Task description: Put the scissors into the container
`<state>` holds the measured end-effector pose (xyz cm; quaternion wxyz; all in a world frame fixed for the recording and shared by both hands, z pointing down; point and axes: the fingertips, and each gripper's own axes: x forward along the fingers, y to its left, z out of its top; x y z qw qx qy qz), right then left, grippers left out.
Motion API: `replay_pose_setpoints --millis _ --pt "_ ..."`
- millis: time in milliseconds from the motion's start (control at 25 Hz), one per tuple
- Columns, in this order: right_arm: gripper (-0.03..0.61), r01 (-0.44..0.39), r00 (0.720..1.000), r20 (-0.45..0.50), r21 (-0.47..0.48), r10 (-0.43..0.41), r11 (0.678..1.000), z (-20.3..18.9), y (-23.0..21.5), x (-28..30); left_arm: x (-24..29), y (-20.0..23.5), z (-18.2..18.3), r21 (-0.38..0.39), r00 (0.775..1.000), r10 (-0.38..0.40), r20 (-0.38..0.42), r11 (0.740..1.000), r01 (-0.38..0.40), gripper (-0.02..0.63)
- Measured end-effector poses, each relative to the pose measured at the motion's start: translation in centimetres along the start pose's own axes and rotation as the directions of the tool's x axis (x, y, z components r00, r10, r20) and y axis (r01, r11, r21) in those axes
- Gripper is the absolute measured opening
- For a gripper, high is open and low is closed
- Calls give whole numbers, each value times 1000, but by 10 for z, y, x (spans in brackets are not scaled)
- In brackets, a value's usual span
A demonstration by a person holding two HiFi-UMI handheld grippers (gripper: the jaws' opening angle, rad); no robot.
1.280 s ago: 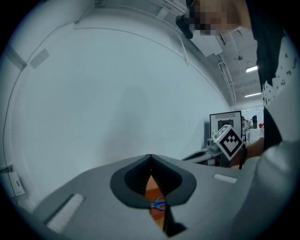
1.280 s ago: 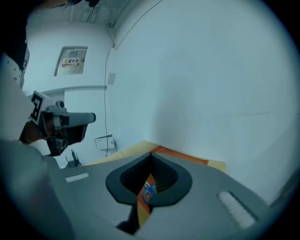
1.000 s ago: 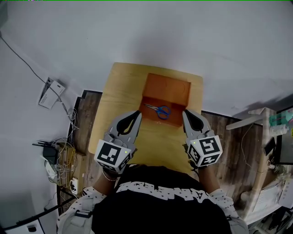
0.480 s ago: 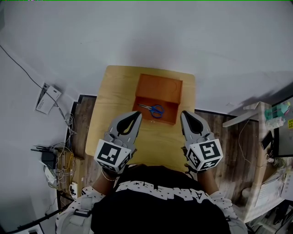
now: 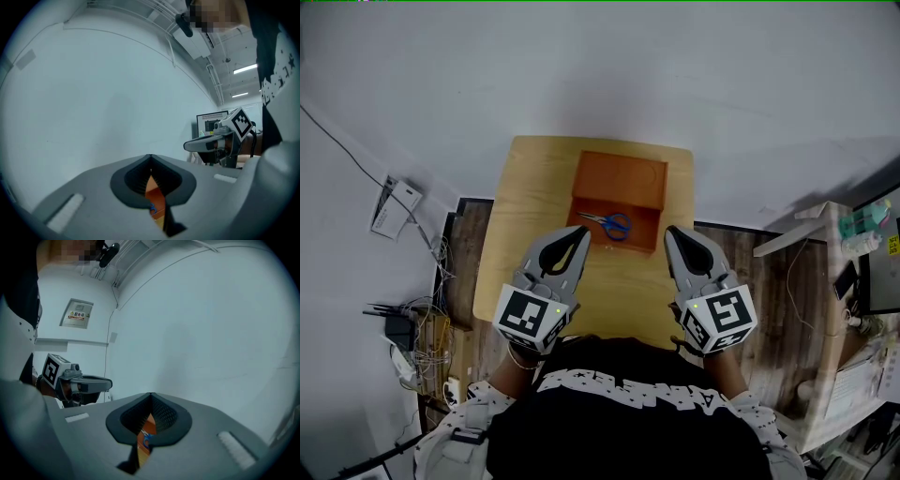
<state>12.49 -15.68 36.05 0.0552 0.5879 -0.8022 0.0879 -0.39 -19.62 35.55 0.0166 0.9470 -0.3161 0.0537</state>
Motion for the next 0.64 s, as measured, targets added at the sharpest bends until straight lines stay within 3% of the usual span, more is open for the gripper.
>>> replay_pose_setpoints --millis 280,640 --pt "14 -8 1000 2 14 8 1000 -3 1 1 -3 -1 -5 -5 999 -1 -33 1000 1 2" --pt "14 -20 1000 8 8 20 1000 -3 2 -11 -6 -13 -3 4 1000 2 -16 1000 -1 2"
